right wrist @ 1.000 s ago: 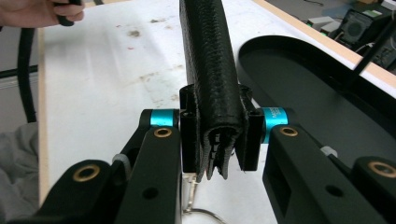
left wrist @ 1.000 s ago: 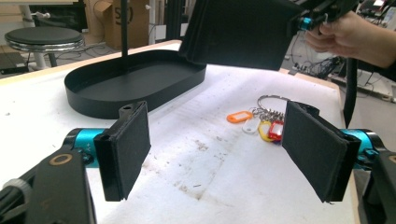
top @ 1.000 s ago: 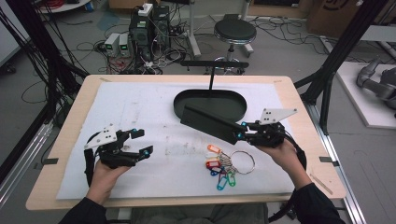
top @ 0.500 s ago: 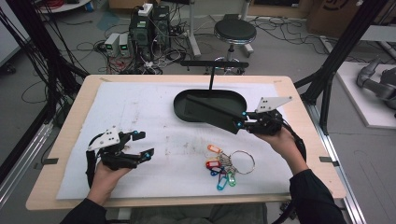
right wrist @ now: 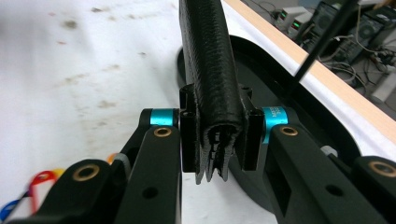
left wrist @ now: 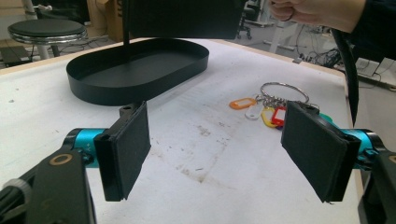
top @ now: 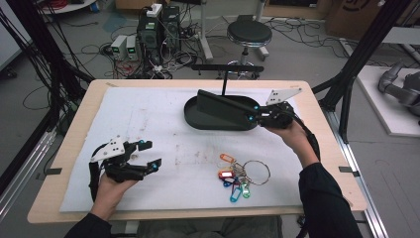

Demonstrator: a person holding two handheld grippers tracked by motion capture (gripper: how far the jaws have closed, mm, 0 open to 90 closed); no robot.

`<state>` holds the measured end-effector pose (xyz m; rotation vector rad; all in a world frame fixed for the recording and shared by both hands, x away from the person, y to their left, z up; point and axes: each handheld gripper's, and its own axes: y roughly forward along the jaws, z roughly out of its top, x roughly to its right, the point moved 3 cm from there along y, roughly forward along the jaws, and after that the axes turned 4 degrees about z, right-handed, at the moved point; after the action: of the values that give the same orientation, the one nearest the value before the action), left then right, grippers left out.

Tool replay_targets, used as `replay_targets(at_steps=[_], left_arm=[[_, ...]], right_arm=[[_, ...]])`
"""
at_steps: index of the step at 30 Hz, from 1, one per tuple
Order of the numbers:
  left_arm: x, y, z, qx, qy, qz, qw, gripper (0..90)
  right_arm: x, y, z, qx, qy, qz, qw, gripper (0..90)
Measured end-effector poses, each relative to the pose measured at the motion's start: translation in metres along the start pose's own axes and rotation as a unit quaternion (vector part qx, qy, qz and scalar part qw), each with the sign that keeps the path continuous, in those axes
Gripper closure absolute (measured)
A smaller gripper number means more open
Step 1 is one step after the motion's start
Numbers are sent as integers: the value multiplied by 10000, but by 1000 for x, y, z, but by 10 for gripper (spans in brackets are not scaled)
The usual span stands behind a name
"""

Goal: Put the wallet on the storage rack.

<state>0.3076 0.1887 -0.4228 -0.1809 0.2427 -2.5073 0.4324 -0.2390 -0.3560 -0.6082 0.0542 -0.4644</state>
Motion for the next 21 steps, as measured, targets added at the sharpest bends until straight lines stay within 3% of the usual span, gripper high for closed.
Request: replay_targets(at_steps=[10,21], left_arm=[[0,0,0,-4,6,-16,10000,238],[1,-2,-1,25,6,-32,10000,238]], right_arm=[[23,23,-9,-214,103,-175,9996,757],[34,50,-6,-491,28,-347,9982,757]])
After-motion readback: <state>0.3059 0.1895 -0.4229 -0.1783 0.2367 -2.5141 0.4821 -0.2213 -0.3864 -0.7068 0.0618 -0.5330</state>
